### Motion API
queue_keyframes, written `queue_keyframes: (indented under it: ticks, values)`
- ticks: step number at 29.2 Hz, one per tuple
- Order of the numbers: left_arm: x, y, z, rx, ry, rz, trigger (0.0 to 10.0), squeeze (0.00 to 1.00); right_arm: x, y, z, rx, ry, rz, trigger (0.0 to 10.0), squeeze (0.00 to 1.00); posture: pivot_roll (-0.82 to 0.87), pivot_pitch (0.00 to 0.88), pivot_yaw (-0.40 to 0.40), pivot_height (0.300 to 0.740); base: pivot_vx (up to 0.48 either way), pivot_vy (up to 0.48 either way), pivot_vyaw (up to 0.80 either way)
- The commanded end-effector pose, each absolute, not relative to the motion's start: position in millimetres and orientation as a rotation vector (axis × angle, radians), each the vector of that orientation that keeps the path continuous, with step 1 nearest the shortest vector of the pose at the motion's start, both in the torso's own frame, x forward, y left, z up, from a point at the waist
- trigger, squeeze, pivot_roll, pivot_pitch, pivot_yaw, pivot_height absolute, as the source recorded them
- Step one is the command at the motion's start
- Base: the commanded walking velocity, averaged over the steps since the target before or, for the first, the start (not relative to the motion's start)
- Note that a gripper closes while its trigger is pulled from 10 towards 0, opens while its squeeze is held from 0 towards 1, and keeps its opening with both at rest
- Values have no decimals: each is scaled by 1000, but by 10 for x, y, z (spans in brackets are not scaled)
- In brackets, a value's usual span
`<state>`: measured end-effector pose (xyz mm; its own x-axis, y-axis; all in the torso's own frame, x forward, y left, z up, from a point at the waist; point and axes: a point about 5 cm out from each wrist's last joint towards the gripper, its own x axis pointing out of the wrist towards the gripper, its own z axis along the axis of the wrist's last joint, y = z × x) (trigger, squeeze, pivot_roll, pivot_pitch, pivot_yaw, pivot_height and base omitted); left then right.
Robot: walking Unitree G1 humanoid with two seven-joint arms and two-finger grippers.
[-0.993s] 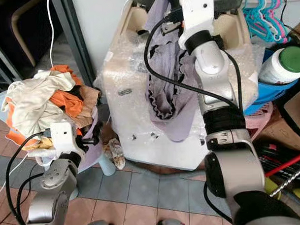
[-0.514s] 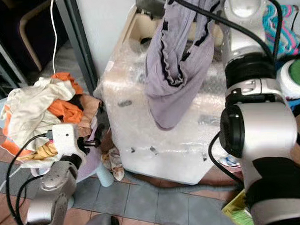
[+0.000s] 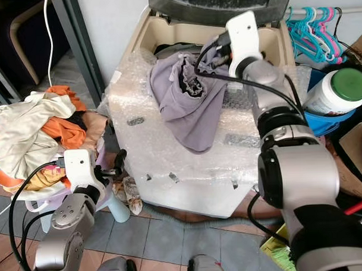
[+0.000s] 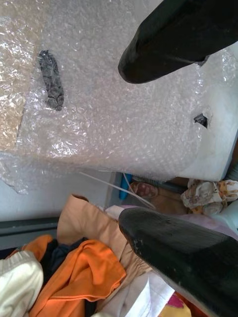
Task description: Clothes washing
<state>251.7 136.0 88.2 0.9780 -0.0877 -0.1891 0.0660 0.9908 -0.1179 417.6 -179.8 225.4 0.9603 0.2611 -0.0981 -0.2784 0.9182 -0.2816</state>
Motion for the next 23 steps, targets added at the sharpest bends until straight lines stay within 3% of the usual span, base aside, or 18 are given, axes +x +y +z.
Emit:
queue_keyframes:
  ticks: [1, 2, 3, 6, 9, 13, 18, 23]
  values:
    - [2523, 1348, 890, -103, 198, -91, 10000, 0, 4185, -1810, 2348, -299, 38, 293, 10000, 0, -7, 73, -25, 740, 0, 0, 0]
    - [2526, 1346, 890, -102, 198, -92, 10000, 0, 4181, -1821, 2351, -278, 36, 299, 10000, 890, -7, 72, -25, 740, 0, 0, 0]
    - [2527, 1343, 890, -101, 198, -92, 10000, 0, 4180, -1829, 2391, -240, 6, 304, 10000, 1000, -8, 72, -25, 740, 0, 0, 0]
    - [2519, 1347, 888, -100, 200, -86, 10000, 0, 4122, -1831, 2751, -219, -261, 360, 10000, 1000, -5, 72, -30, 740, 0, 0, 0]
    - [2508, 1354, 881, -102, 203, -81, 10000, 0, 4078, -1823, 2856, -148, -319, 437, 10000, 1000, -6, 73, -31, 740, 0, 0, 0]
    - [2493, 1360, 873, -102, 208, -80, 10000, 0, 3988, -1805, 2923, -72, -328, 602, 10000, 1000, -8, 74, -30, 740, 0, 0, 0]
    - [2493, 1357, 858, -97, 216, -86, 10000, 0, 3847, -1784, 2707, -158, -208, 831, 10000, 1000, -11, 73, -24, 740, 0, 0, 0]
    - [2487, 1355, 858, -92, 217, -87, 10000, 0, 3876, -1863, 2598, -319, -150, 722, 10000, 1000, -8, 77, -25, 740, 0, 0, 0]
